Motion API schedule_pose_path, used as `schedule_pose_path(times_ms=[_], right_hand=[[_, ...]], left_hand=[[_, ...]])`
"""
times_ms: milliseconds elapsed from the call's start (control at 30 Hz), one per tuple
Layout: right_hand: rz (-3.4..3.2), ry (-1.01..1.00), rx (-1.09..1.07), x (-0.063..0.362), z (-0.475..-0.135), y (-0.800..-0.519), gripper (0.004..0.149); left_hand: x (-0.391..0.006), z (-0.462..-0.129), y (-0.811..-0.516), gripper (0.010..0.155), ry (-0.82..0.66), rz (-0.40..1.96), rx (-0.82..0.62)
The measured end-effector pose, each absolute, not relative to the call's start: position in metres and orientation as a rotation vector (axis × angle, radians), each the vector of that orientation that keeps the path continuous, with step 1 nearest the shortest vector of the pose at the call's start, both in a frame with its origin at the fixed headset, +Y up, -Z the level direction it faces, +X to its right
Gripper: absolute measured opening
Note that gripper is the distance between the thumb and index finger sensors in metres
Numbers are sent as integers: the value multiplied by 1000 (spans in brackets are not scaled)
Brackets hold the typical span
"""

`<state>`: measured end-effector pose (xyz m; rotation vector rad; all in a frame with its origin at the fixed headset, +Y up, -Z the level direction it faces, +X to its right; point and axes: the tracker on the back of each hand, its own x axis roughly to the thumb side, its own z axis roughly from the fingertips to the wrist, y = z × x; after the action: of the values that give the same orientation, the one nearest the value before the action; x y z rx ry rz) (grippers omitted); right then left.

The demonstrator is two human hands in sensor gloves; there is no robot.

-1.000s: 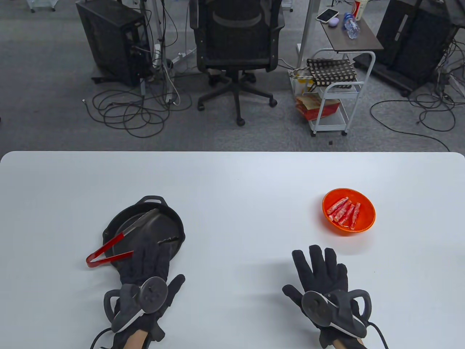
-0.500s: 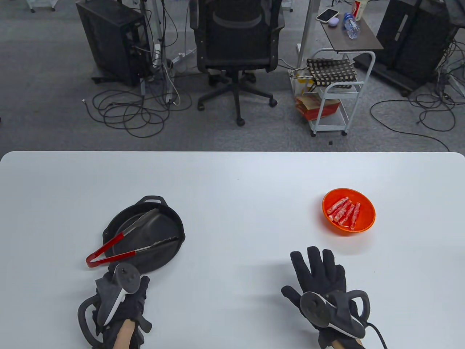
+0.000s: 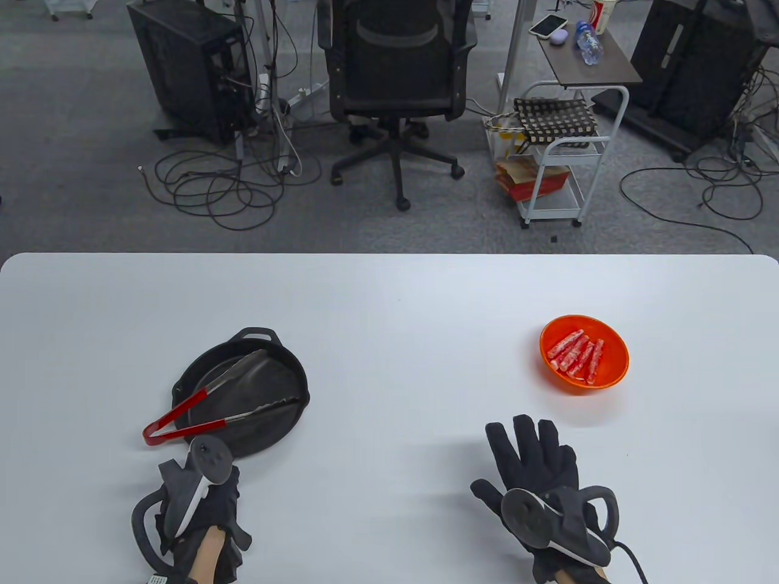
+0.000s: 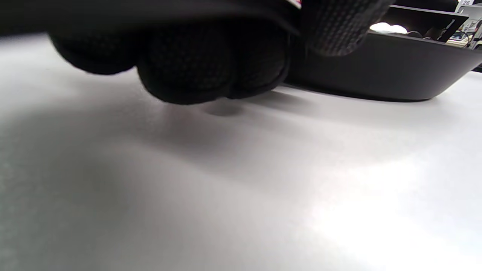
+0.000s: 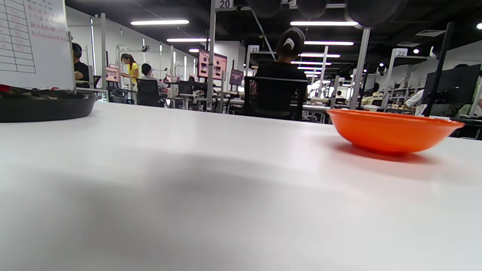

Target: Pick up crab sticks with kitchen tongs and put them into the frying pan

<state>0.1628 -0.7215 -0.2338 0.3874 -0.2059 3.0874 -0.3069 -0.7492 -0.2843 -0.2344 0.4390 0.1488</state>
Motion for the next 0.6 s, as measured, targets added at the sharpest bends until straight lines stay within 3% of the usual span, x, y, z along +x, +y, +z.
schedule_pose_path(times_ms=[267,600], right_hand=[[3091,-212,382,162,-233,-721,80],[3090,-208,383,162,-234,-721,80]], left_hand=[[-316,-286,-758,66,443,427,-299],[-308,-285,-755,58,403,509,-322]])
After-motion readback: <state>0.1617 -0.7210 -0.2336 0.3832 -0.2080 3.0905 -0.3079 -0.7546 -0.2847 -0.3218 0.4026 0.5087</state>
